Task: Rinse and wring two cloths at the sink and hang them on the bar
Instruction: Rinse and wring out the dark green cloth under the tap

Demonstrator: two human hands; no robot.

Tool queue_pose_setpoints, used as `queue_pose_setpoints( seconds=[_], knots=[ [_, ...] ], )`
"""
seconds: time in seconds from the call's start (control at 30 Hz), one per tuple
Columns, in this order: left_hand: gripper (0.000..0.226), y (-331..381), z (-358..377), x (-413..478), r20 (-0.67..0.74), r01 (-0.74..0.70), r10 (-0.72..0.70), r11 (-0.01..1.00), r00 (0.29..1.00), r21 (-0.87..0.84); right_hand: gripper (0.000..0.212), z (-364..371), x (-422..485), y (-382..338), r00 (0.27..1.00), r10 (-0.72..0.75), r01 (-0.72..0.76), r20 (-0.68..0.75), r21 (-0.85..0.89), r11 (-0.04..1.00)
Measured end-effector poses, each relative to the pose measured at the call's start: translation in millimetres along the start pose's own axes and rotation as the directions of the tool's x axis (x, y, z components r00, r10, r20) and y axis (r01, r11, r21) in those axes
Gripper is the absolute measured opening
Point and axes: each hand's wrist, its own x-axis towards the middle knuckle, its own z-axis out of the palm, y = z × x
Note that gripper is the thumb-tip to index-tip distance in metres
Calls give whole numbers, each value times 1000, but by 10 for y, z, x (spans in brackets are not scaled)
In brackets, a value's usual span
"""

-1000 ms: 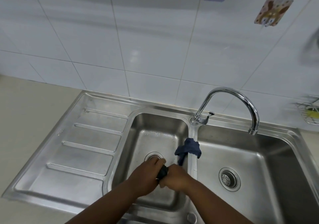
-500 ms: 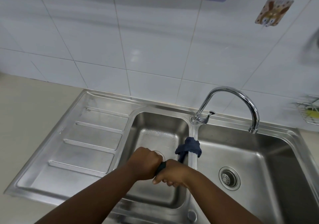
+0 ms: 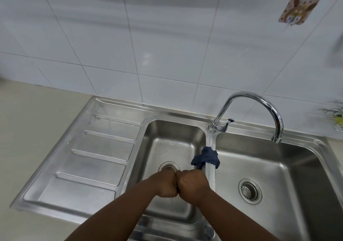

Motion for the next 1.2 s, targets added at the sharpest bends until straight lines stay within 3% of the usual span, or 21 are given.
queue_pose_setpoints(
  seconds=[0.1,0.2,0.27,0.33,0.4,0.47,0.53,0.67,0.73,0.83,0.93,1.0,1.07,1.13,1.2],
  knots=[
    [3,8,-17,9,52,50,-43,989,998,-138,27,13,2,31,998,-49,48,-31,-35,998],
    [10,4,-68,2,64,67,-56,984,996,-167,24,17,33,34,992,-90,86,-84,-50,995],
    [10,2,-77,-9,1,27,-27,990,1000,-135,25,-19,48,27,993,-69,68,-99,-12,998],
    [24,-21,-53,-39,-120,-33,25,997,992,-68,27,-55,36,49,992,-42,52,-118,82,995],
    [34,-54,-22,-94,-199,-83,70,995,978,-60,36,-85,22,106,997,4,21,-80,314,949],
    [41,-102,-19,-163,-219,-111,74,981,973,-159,42,-123,-14,179,999,8,-23,31,549,836],
    [42,-141,-69,-248,-199,-115,48,932,979,-343,45,-174,-61,228,1000,16,-21,14,663,748],
    [16,-178,-161,-366,-266,-180,-4,728,964,-662,48,-241,-154,289,989,143,-62,-22,831,553],
    [16,-192,-159,-405,-351,-256,-19,648,936,-717,44,-278,-185,325,979,199,-117,44,922,368],
    [39,-204,-163,-440,-427,-324,-38,593,903,-737,45,-309,-218,356,962,235,-176,141,976,132],
    [48,-162,-189,-487,-503,-347,-132,576,854,-740,32,-392,-256,373,923,350,-169,156,986,6],
    [38,-150,-192,-523,-582,-358,-240,591,777,-722,20,-463,-279,410,878,457,-182,143,982,42],
    [26,-176,-188,-557,-626,-333,-311,636,715,-696,12,-525,-298,465,827,556,-212,78,961,179],
    [27,-191,-173,-584,-611,-282,-298,685,733,-672,13,-596,-309,513,824,566,-207,-23,918,338],
    [27,-178,-159,-600,-616,-251,-260,745,744,-618,19,-672,-314,540,856,511,-175,-78,886,429]
  ],
)
